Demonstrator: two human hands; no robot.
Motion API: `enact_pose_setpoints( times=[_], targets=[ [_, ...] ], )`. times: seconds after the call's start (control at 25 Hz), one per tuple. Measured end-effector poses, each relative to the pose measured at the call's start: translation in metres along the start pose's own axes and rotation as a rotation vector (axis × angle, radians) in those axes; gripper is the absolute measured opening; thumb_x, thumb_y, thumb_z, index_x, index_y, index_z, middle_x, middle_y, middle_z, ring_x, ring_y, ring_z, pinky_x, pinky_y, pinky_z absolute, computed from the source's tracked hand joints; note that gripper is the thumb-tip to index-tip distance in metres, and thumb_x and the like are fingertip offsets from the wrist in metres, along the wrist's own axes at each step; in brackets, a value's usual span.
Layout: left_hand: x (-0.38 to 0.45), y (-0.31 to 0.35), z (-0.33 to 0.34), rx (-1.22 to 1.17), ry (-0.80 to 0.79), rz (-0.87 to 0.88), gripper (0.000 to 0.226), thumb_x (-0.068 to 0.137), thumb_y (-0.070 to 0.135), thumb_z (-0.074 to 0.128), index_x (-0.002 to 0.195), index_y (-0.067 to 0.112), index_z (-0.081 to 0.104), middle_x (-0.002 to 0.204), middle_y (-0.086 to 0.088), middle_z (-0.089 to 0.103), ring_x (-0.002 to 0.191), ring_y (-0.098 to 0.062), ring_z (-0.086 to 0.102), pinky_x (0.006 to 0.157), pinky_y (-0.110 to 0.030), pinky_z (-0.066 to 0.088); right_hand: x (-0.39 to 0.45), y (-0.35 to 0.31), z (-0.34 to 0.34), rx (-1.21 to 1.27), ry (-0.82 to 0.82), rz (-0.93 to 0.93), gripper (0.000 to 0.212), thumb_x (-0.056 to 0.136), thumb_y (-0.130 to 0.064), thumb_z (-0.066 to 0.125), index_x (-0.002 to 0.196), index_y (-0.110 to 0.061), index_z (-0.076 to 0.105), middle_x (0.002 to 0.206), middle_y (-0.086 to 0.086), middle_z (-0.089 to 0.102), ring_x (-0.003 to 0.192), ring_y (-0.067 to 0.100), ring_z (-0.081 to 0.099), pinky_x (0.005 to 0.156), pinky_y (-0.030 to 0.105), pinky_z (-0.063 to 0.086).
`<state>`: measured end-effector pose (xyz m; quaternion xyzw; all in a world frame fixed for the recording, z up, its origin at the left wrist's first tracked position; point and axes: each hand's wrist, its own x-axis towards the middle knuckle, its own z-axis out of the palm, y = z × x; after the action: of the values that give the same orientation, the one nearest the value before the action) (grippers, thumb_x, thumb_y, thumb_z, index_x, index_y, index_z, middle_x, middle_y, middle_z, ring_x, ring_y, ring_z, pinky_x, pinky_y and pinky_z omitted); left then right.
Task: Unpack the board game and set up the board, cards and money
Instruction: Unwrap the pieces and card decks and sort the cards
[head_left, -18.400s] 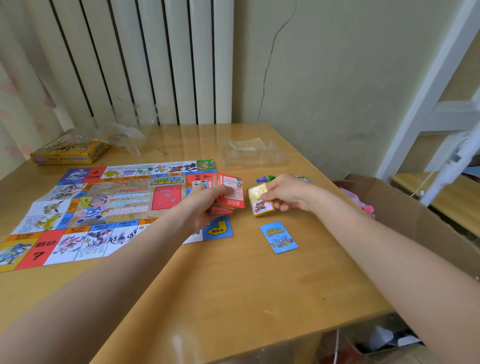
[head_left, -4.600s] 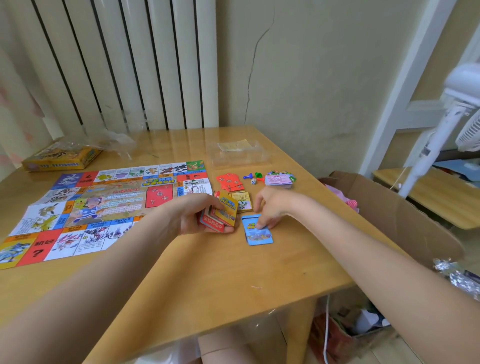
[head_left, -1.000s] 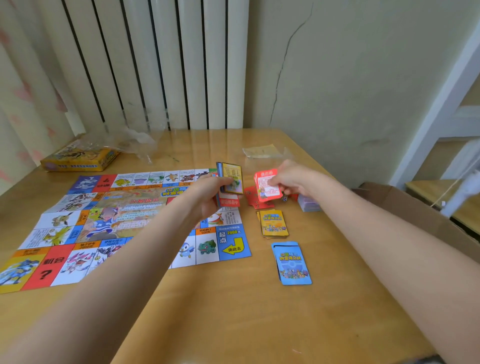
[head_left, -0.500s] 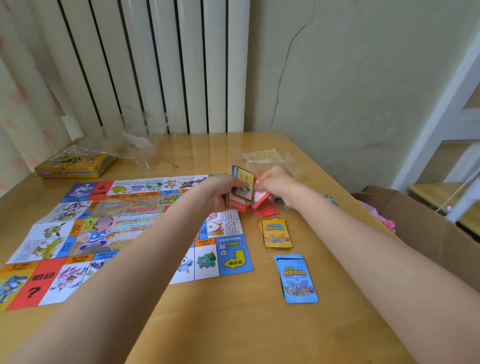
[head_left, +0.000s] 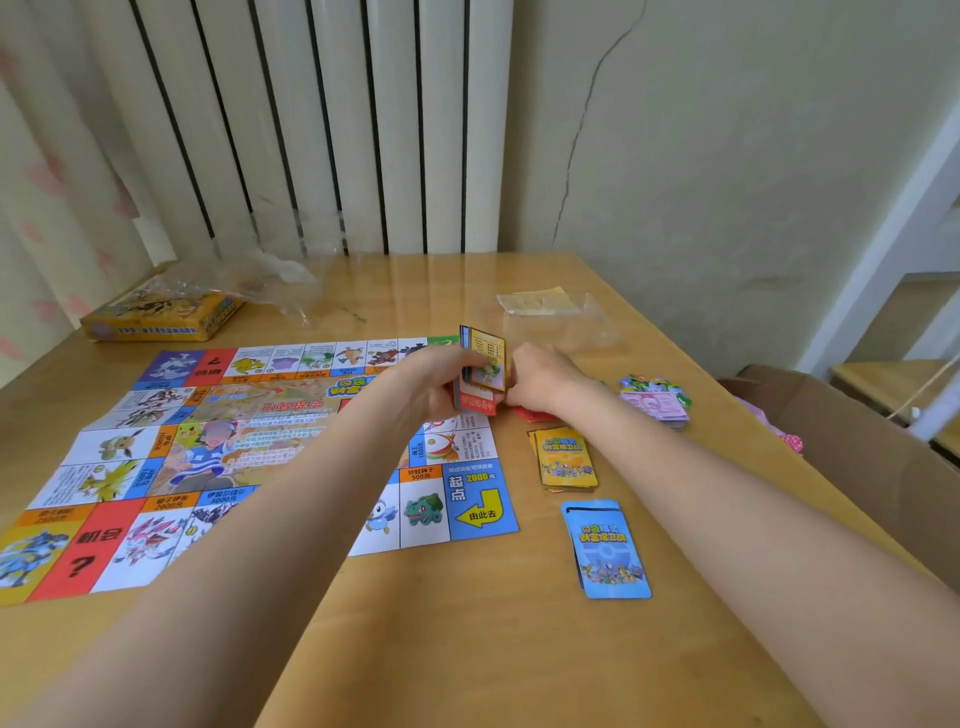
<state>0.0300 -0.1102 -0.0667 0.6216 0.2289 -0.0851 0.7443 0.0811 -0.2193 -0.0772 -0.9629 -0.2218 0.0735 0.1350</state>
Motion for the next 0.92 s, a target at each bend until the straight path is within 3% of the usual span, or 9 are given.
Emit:
enact_pose_setpoints(
  times=[0.08,0.16,0.24,0.32,0.48,0.64,0.8,0.92],
  targets=[
    [0.001,0.000,-0.003,0.008,-0.007,-0.013,0.010,0.097,0.008,0.045,0.091,0.001,0.049,0.084,-0.017,0.060,0.071,-0.025,0.059,0.072,-0.037,0.050,0.005,0.008,-0.012,0.100,0.015,0.065,0.014,0.090,-0.012,0.052,0.083,-0.005,0.062,0.075,0.010,0.061,0.065,0.023,0.057,0.061,0.028,0.048],
    [0.003,0.000,-0.005,0.011,-0.008,-0.016,0.012,0.097,0.008,0.044,0.088,0.001,0.048,0.084,-0.018,0.060,0.070,-0.026,0.060,0.076,-0.039,0.050,0.009,0.021,-0.028,0.189,0.107,0.156,0.024,0.090,-0.002,0.040,0.091,0.001,0.064,0.085,0.016,0.068,0.073,0.026,0.062,0.074,0.034,0.054],
    [0.004,0.001,-0.005,0.014,-0.009,-0.023,0.012,0.097,0.008,0.044,0.089,0.001,0.048,0.084,-0.018,0.060,0.068,-0.026,0.061,0.080,-0.038,0.049,0.004,0.029,-0.034,0.239,0.051,0.193,0.027,0.092,0.001,0.035,0.088,0.002,0.062,0.079,0.016,0.067,0.065,0.026,0.063,0.073,0.035,0.055],
    [0.006,0.001,-0.002,0.041,-0.010,-0.030,0.011,0.097,0.008,0.045,0.089,0.001,0.049,0.083,-0.018,0.062,0.061,-0.024,0.064,0.080,-0.038,0.049,0.000,0.030,-0.029,0.213,-0.027,0.206,0.022,0.092,0.001,0.036,0.095,0.001,0.058,0.084,0.016,0.067,0.065,0.026,0.066,0.073,0.036,0.056],
    [0.009,0.003,0.006,0.103,-0.029,-0.041,0.009,0.096,0.009,0.046,0.091,0.002,0.050,0.083,-0.017,0.061,0.069,-0.026,0.061,0.074,-0.039,0.051,0.001,0.028,-0.017,0.281,-0.021,0.219,0.029,0.092,0.000,0.037,0.112,0.004,0.056,0.107,0.025,0.063,0.088,0.034,0.066,0.081,0.040,0.057],
    [0.007,0.005,0.006,0.130,-0.035,-0.065,0.008,0.096,0.009,0.046,0.094,0.002,0.049,0.084,-0.017,0.061,0.071,-0.026,0.061,0.081,-0.040,0.049,-0.003,0.026,-0.018,0.333,-0.014,0.226,0.030,0.093,0.000,0.034,0.113,0.005,0.056,0.106,0.023,0.060,0.081,0.030,0.061,0.075,0.037,0.056],
    [0.000,0.006,0.000,0.076,-0.002,0.043,0.008,0.094,0.007,0.051,0.101,0.004,0.051,0.080,-0.014,0.065,0.061,-0.022,0.065,0.052,-0.029,0.057,-0.007,0.023,-0.021,0.267,0.084,0.179,0.022,0.092,-0.007,0.042,0.105,-0.002,0.059,0.099,0.012,0.062,0.079,0.029,0.065,0.075,0.034,0.054],
    [-0.016,0.002,-0.007,-0.022,-0.082,0.112,0.005,0.091,0.007,0.055,0.093,0.005,0.059,0.069,-0.011,0.071,0.052,-0.018,0.068,0.050,-0.025,0.057,-0.015,0.018,-0.038,0.829,0.079,0.115,0.028,0.089,-0.024,0.061,0.099,0.002,0.062,0.083,0.011,0.065,0.069,0.020,0.064,0.066,0.026,0.057]
  ],
)
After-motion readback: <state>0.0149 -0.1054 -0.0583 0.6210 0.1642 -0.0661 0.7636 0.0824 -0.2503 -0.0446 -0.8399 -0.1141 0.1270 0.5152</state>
